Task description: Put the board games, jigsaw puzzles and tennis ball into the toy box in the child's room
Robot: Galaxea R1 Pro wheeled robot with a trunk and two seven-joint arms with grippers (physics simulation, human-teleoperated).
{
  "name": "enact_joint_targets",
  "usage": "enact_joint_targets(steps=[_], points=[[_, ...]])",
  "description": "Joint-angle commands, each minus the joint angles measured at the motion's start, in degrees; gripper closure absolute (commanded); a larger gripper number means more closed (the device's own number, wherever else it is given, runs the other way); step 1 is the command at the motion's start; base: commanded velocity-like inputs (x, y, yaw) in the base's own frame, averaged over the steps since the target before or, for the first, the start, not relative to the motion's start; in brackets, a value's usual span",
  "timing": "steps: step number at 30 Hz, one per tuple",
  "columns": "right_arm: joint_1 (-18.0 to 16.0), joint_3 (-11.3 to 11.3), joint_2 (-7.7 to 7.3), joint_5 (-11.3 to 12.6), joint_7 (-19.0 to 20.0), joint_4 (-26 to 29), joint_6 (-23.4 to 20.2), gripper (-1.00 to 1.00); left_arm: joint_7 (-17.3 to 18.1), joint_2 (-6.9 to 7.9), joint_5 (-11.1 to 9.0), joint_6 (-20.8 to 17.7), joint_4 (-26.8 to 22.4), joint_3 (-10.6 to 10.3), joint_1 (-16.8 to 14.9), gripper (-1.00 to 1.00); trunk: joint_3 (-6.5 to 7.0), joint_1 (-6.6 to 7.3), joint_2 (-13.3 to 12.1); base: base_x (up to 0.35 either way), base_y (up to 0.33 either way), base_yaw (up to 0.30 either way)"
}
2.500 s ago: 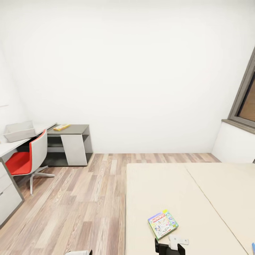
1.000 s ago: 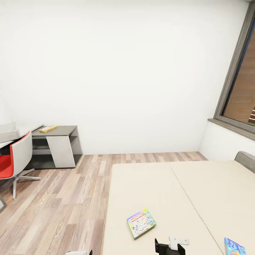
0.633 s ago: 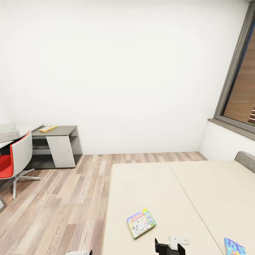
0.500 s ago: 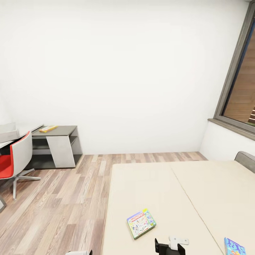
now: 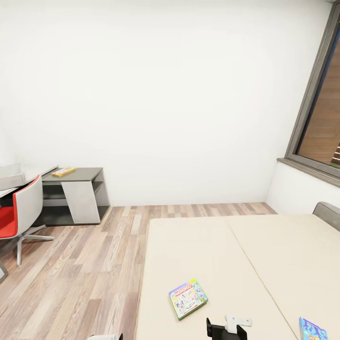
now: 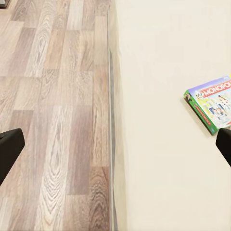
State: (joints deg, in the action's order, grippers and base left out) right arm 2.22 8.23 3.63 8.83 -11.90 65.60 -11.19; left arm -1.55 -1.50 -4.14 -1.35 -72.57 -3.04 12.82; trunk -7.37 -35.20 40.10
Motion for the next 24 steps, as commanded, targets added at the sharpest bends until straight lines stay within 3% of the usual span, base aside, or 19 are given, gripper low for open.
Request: enact_joint_targets(steps=[1,14,24], points=[[0.00,0.12,-0.02,0.48,-0.40,0.14,-0.24,-1.00,-0.15,0.01,-0.43,-0.14,-0.08,-0.09,0.01,-1.00,-0.07,-0.02,0.06,0.021,-0.016,0.000],[0.00,0.12,-0.01,0.48,-0.40,0.12,-0.24,-1.00,-0.12,0.01,-0.43,-0.07,-0.11,-0.12,0.01,-1.00,-0.07,-0.02,0.06,0.006,-0.007,0.000],[-0.02,0.12,-0.02,0.48,-0.40,0.11,-0.24,-1.00,-0.12,0.01,-0.43,-0.10,-0.11,-0.12,0.01,-1.00,-0.07,-0.02,0.06,0.000,-0.128,0.000]])
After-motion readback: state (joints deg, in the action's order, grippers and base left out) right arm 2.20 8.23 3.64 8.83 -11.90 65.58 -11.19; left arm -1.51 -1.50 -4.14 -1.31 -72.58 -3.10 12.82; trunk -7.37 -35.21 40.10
